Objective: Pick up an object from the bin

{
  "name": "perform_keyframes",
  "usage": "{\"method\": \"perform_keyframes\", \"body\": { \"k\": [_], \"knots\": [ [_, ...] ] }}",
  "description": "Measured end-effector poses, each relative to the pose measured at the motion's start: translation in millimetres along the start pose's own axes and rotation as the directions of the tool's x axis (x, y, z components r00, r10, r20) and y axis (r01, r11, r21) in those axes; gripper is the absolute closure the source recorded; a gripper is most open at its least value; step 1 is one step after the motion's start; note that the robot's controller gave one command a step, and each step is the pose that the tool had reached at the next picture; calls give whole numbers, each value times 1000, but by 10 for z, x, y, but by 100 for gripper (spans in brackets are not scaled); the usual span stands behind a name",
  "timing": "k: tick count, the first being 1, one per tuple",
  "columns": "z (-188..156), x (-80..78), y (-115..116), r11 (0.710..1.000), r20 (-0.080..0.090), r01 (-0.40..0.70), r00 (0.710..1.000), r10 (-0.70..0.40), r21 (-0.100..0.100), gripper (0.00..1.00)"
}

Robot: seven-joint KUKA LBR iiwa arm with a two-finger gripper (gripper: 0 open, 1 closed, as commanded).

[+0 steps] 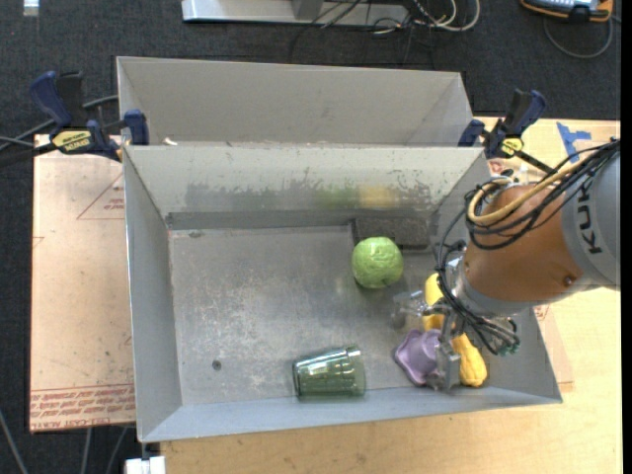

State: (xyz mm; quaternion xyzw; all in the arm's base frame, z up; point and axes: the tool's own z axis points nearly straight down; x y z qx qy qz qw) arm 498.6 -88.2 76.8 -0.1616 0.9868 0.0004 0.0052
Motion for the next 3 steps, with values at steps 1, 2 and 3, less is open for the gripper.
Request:
{"method": "perform_keyframes", "body": {
  "k": [1,2,3],
  "knots": [
    [27,91,-300,909,13,418,908,-418,4,100],
    [31,93,-303,908,14,419,908,-419,3,100],
    [32,93,-303,908,14,419,908,-419,2,100]
  ]
}}
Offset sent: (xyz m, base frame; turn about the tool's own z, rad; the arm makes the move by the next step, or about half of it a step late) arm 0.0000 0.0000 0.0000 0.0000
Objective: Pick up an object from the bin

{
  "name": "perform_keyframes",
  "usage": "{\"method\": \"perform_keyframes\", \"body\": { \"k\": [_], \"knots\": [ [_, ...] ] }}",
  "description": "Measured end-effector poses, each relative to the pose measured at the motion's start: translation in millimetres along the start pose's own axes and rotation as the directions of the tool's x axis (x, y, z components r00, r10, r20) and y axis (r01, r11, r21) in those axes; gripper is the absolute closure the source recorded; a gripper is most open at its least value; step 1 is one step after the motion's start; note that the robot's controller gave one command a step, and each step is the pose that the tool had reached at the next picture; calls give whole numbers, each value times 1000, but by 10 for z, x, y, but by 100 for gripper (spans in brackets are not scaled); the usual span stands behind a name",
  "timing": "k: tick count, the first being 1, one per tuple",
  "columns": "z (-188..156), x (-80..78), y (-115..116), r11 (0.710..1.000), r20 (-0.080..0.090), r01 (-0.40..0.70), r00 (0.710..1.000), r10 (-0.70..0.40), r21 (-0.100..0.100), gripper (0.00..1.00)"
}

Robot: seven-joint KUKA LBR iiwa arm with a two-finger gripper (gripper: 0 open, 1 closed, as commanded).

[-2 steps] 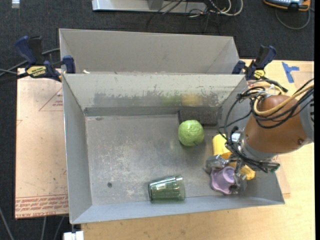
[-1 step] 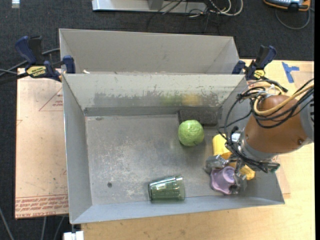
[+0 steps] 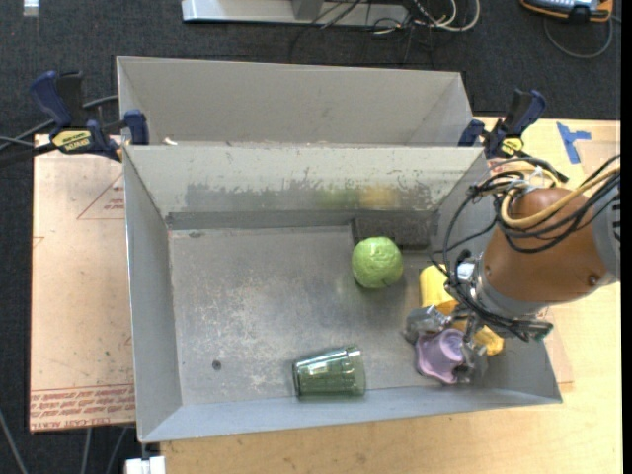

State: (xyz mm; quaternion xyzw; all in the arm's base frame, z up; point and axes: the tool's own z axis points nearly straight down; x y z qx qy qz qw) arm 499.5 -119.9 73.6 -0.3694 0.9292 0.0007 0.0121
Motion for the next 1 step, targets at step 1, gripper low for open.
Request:
{"method": "perform_keyframes", "body": {
  "k": [1],
  "knots": [
    [0,0,0,1000,0,0,1000,0,0,100]
  ]
}}
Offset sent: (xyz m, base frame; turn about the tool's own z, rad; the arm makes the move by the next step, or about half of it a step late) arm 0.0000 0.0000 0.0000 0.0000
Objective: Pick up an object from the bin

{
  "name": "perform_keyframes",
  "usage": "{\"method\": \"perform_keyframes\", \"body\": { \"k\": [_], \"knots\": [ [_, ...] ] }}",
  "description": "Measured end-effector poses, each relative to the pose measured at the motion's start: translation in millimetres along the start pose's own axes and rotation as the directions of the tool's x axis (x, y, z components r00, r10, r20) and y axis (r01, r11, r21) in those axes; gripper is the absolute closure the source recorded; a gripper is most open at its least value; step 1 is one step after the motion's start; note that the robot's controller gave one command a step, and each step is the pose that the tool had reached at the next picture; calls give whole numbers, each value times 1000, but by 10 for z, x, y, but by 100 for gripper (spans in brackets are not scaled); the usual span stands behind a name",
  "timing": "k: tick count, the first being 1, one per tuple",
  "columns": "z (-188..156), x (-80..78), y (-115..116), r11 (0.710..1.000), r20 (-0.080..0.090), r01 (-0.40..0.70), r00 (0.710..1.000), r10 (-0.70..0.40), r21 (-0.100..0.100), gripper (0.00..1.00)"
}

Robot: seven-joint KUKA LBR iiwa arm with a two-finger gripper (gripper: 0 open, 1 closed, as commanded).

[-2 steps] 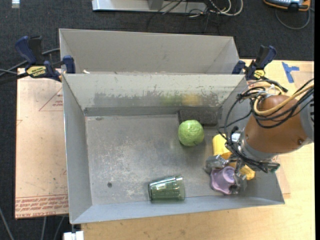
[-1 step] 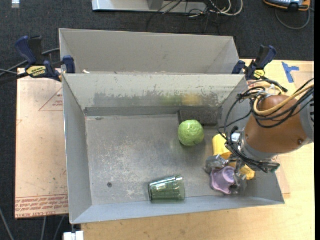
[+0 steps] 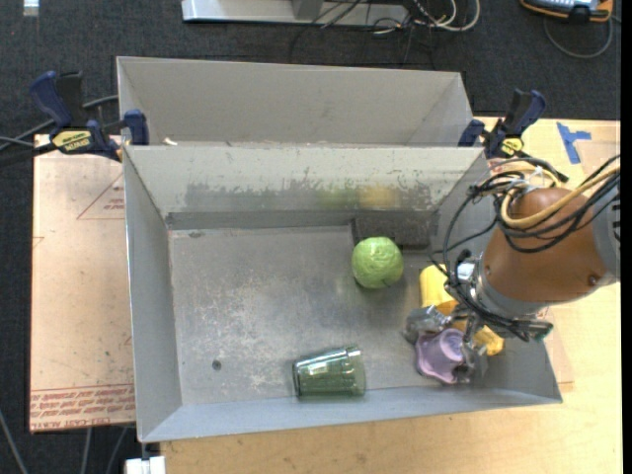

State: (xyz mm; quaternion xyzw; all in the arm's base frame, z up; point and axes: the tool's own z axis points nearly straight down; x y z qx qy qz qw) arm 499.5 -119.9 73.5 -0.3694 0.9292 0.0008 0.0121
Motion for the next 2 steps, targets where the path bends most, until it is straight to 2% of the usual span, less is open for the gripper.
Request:
{"method": "perform_keyframes", "body": {
  "k": [2],
  "knots": [
    [1,1,0,1000,0,0,1000,0,0,100]
  ]
}}
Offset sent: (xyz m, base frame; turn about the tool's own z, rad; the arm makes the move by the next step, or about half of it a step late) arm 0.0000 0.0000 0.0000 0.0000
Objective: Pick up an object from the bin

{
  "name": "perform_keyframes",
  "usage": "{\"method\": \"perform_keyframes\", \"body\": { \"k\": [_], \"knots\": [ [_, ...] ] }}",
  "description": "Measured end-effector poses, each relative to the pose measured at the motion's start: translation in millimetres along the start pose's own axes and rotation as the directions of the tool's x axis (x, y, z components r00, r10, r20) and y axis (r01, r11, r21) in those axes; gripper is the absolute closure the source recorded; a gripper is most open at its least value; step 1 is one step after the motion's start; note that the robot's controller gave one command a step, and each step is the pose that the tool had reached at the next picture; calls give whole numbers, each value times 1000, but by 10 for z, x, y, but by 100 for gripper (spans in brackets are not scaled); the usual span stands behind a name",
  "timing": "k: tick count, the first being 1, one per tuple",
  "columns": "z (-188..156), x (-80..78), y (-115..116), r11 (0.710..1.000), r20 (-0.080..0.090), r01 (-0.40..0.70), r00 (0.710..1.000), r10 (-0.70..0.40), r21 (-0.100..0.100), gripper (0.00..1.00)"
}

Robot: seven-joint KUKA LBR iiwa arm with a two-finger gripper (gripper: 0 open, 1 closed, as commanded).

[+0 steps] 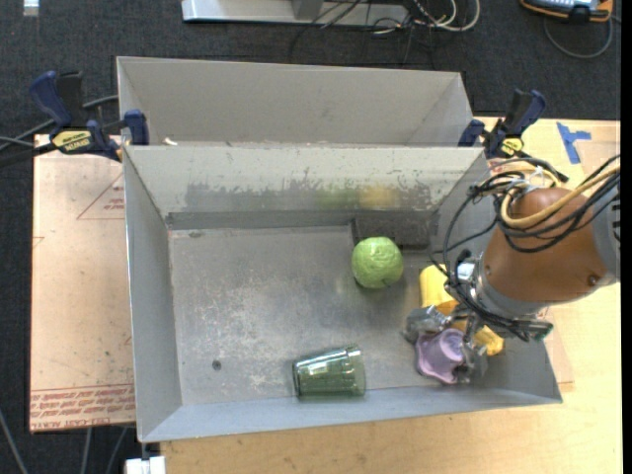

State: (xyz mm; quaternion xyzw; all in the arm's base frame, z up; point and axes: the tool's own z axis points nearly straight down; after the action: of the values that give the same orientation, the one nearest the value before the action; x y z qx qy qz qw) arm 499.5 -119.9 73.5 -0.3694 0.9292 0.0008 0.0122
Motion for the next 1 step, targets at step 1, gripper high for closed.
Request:
{"method": "perform_keyframes", "body": {
  "k": [1],
  "knots": [
    [0,0,0,1000,0,0,1000,0,0,100]
  ]
}}
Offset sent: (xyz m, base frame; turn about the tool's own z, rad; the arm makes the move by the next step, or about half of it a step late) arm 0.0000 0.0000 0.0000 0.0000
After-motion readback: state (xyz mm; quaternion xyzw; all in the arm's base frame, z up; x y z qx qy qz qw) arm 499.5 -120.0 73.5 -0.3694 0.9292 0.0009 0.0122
